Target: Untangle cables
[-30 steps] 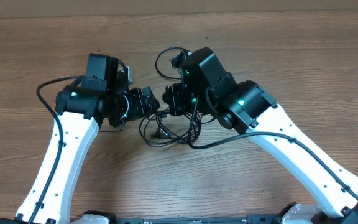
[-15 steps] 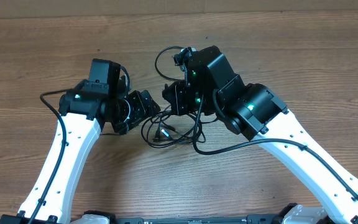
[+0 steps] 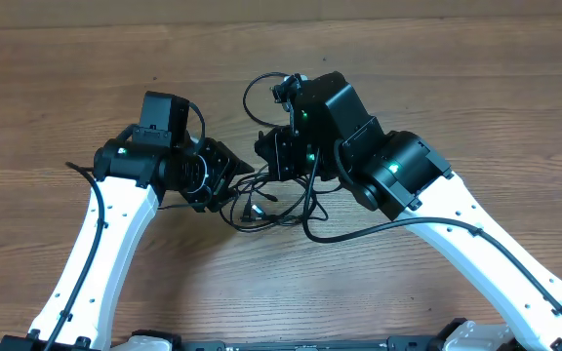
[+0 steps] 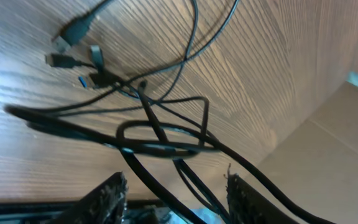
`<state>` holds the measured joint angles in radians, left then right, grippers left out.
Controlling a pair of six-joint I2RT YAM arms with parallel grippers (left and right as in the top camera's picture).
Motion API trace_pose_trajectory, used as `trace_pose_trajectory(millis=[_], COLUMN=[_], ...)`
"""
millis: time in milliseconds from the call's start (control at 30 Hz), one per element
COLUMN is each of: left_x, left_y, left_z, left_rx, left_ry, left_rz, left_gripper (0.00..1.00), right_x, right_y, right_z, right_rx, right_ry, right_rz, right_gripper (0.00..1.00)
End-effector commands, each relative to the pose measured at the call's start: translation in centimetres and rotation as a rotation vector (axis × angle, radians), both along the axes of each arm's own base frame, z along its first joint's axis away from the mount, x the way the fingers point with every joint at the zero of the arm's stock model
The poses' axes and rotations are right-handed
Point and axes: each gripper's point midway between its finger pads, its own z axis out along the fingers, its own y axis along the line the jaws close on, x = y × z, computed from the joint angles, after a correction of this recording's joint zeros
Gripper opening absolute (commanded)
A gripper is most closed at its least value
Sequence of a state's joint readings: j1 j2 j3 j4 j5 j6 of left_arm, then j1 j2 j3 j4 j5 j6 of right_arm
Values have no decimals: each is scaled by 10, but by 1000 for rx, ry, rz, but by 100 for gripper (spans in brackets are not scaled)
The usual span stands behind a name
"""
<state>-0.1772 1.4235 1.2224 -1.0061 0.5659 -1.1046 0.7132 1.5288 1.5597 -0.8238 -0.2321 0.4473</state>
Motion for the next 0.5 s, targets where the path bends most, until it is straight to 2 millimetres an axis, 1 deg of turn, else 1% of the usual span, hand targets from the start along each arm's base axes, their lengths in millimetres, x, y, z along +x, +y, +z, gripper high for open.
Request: trace_pose_trajectory(millis=[0, 100, 133, 167, 200, 233, 400, 467], left_x=[-6, -5, -5, -5, -5, -5, -3, 1], left_y=[-10, -10, -10, -10, -10, -10, -4, -1], left_z=[0, 0, 0, 0, 0, 0, -4, -6], left_rx=[-62, -64, -66, -66, -66, -64, -24, 10], left_ry=[59, 68, 71, 72, 72, 72, 56, 15], left_rz=[13, 26, 28, 30, 30, 31, 36, 11], left_gripper=[42, 33, 25, 14, 7, 4, 5, 5], right_x=[-2, -2, -2, -2, -2, -3, -3, -3], right_y=[-2, -2, -2, -2, -2, -2, -2, -3], right_z=[16, 16, 16, 16, 16, 16, 15, 14], right_rx=[27, 27, 27, 27, 27, 27, 26, 21], right_ry=[-34, -34, -34, -34, -34, -33, -33, -27], right_rz=[6, 6, 6, 6, 6, 6, 6, 6], right_gripper=[4, 4, 4, 4, 4, 4, 4, 4])
